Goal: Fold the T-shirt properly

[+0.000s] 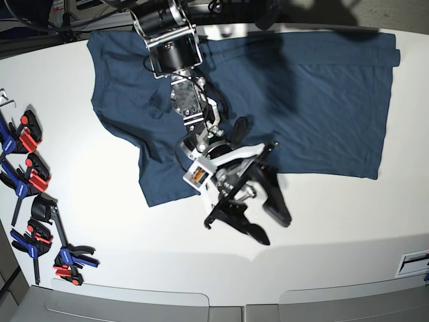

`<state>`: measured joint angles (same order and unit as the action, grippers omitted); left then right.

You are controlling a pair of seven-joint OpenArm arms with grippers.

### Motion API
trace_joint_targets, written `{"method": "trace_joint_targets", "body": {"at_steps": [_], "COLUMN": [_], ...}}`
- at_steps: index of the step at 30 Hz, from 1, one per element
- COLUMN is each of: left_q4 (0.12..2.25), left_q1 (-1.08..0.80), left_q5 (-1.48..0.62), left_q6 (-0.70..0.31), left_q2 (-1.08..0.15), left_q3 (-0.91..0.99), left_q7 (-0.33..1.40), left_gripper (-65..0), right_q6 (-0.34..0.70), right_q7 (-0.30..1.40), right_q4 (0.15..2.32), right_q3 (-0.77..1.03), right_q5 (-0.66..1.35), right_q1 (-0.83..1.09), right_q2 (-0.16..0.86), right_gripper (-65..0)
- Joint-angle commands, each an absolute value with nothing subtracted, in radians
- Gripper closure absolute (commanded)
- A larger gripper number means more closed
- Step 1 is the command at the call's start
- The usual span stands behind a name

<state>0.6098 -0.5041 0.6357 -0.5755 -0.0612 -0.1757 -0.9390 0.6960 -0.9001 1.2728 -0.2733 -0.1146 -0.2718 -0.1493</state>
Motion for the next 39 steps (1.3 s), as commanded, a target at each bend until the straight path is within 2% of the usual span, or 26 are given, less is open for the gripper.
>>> {"method": "trace_joint_targets", "body": {"at_steps": [1,2,3,35,39], "left_q4": [0.621,0.621,0.621,0.621,0.621], "left_q1": [-0.513,-0.513,-0.513,-0.513,-0.513], "left_q5": [0.625,0.625,0.625,0.625,0.625], "left_q6": [-0.614,-0.614,-0.614,-0.614,-0.613], "left_q2": [-0.036,-0.036,-0.036,-0.036,-0.036], "left_q3": [-0.184,-0.184,-0.184,-0.184,-0.184], "left_q7": [-1.072,-1.072,-1.072,-1.072,-1.072], "left_gripper": [0.0,0.0,0.0,0.0,0.0], "right_q6": [0.698,0.698,0.698,0.698,0.698], "right_q7": [-0.924,-0.925,-0.927,-0.924,-0.94], "right_q4": [1.291,1.291,1.291,1.291,1.291], "right_q3": [-0.275,-0.275,-0.275,-0.275,-0.275], "right_q5": [-0.105,-0.105,-0.105,-0.106,-0.104], "right_q1": [-0.298,-0.298,-0.298,-0.295,-0.278], "right_q2": [-0.157,-0.157,-0.157,-0.157,-0.157], "right_gripper": [-9.6,-1.1,0.0,-0.6,-35.2]}}
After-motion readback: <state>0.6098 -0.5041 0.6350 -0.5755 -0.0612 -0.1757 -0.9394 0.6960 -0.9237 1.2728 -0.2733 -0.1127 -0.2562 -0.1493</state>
